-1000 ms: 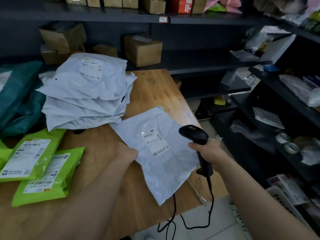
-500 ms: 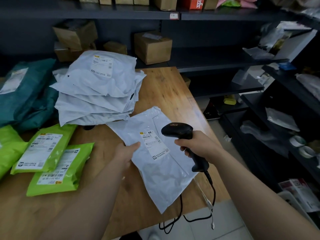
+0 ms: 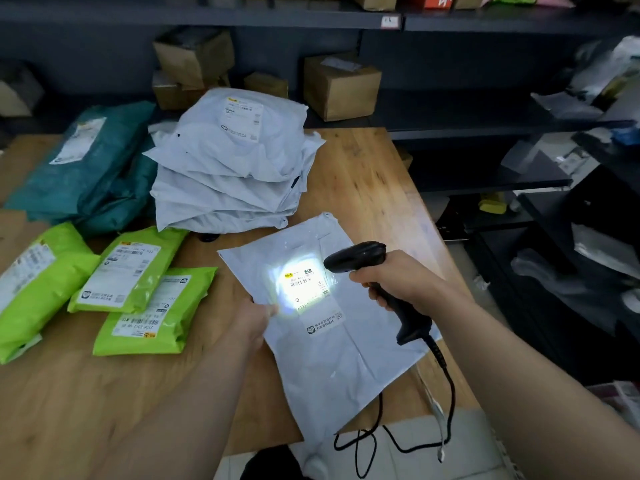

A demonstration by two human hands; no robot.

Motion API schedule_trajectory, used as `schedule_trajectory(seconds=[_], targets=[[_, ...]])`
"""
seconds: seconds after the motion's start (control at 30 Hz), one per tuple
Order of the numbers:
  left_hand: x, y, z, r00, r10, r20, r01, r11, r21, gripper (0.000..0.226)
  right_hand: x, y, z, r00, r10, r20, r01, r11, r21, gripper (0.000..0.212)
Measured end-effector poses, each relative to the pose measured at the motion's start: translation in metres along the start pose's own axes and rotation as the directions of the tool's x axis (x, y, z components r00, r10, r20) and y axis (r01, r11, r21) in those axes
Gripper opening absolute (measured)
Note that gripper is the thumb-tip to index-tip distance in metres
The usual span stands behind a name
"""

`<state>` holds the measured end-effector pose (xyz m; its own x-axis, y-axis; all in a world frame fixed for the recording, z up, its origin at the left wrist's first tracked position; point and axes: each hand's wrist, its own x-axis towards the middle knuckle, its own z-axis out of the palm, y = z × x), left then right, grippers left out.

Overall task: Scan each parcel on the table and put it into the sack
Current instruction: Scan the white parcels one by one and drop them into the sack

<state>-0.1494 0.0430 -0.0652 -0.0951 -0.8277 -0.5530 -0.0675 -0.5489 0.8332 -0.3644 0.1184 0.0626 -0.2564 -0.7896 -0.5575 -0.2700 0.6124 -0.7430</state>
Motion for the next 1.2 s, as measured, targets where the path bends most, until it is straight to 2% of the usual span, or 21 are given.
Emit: schedule_trajectory(seconds=[0.33, 0.53, 0.63, 0.73, 0.97, 1.1, 1.2], targets=[[0.000, -0.001, 0.000, 1.000, 0.028, -0.011, -0.028, 0.999, 0.028, 0.042, 0.004, 0.001, -0.006, 1.000, 0.024, 0.001, -0.024, 1.000, -0.015, 0.020], [-0.013, 0.011, -0.005, 0.999, 0.048, 0.019, -0.049, 0.998, 0.029, 0.033, 0.005, 0.006, -0.009, 0.997, -0.055, -0.045, 0.059, 0.994, 0.095, 0.025], [-0.024, 0.029, -0.020, 0.995, 0.076, 0.058, -0.076, 0.997, 0.004, 0.027, 0.007, 0.006, -0.009, 0.996, -0.083, -0.024, 0.086, 0.974, 0.211, 0.025], [-0.037, 0.053, -0.048, 0.992, 0.114, 0.057, -0.113, 0.993, -0.025, 0.024, 0.010, 0.003, 0.000, 0.995, -0.103, 0.009, 0.098, 0.968, 0.231, 0.024], [-0.082, 0.107, -0.138, 0.967, 0.248, 0.051, -0.236, 0.955, -0.181, 0.023, 0.008, -0.023, 0.066, 0.967, -0.097, 0.238, -0.002, 0.922, 0.387, 0.023], [-0.105, 0.125, -0.199, 0.953, 0.304, -0.011, -0.295, 0.916, -0.273, 0.020, -0.003, -0.048, 0.127, 0.896, -0.076, 0.436, -0.110, 0.916, 0.386, 0.028], [-0.123, 0.129, -0.256, 0.940, 0.330, -0.083, -0.339, 0.883, -0.325, 0.022, -0.016, -0.074, 0.180, 0.857, -0.104, 0.504, -0.118, 0.913, 0.390, 0.032]])
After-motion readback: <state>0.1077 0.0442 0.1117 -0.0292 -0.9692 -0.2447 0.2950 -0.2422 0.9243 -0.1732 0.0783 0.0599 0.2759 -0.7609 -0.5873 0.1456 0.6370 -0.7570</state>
